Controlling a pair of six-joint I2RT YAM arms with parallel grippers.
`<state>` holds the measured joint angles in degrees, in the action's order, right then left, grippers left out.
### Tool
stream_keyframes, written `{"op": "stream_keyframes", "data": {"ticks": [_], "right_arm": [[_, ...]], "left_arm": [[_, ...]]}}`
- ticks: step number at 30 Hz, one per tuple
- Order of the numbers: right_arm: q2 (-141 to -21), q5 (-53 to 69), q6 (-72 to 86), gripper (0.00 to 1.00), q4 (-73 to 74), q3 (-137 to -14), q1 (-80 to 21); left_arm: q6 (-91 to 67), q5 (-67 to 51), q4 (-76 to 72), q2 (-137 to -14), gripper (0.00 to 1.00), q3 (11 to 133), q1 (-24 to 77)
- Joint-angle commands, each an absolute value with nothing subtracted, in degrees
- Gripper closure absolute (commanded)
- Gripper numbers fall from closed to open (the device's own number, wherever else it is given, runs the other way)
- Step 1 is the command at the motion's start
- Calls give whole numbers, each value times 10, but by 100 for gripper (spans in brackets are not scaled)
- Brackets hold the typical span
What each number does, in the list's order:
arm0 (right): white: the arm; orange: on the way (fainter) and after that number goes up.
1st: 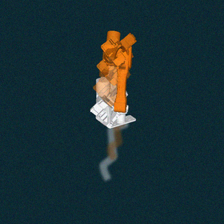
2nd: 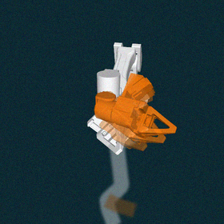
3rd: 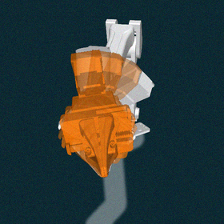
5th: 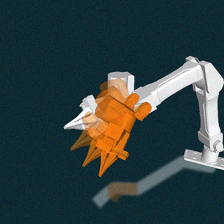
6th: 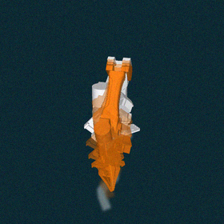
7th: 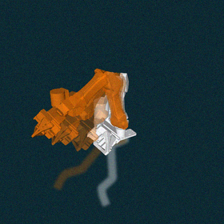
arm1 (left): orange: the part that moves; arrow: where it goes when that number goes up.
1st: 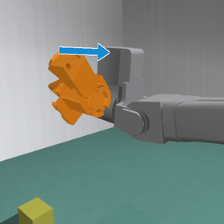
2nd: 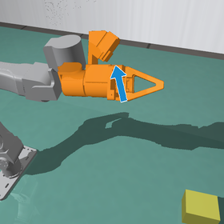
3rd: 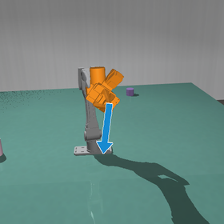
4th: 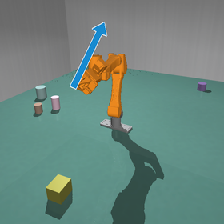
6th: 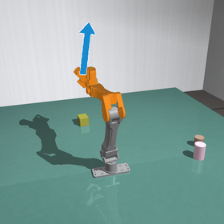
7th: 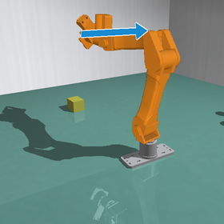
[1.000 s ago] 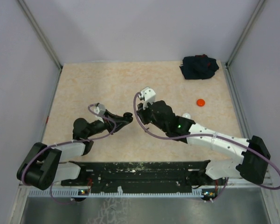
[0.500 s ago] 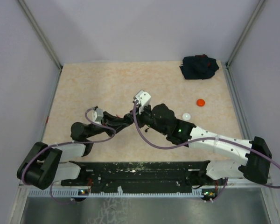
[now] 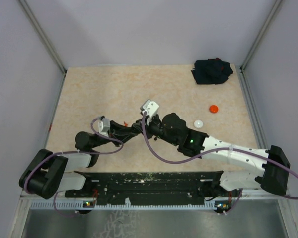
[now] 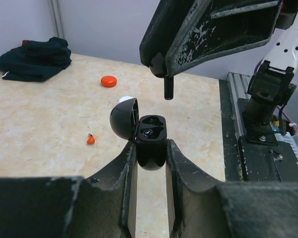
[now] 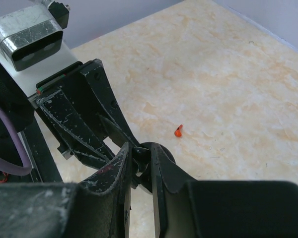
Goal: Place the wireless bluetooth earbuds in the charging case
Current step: Place the earbud in the charging case.
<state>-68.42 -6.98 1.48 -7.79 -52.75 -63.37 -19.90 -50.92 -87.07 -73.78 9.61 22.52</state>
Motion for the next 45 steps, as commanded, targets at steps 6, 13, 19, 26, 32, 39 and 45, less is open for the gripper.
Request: {"op": "stream_keyframes", "data": {"ticks": [6, 13, 19, 26, 32, 39, 45], "right_arm": [[-684, -54, 6, 86, -133, -519, -644], [-694, -59, 3, 87, -152, -510, -647], [-706, -68, 1, 87, -158, -504, -648], [-711, -84, -1, 87, -166, -495, -650], [-709, -86, 1, 87, -169, -493, -649], [-713, -74, 6, 87, -165, -490, -650], [-712, -68, 12, 87, -170, -480, -649]], "left_arm": [[-211, -515, -1003, -742, 100, 91, 229], [-226, -516, -1021, -745, 100, 91, 229], [-229, -516, -1025, -743, 100, 90, 229], [-231, -517, -1025, -737, 100, 89, 230], [-231, -519, -1025, -735, 100, 90, 230], [-234, -515, -1025, -730, 100, 89, 230], [-236, -513, -1025, -728, 100, 88, 230]]}}
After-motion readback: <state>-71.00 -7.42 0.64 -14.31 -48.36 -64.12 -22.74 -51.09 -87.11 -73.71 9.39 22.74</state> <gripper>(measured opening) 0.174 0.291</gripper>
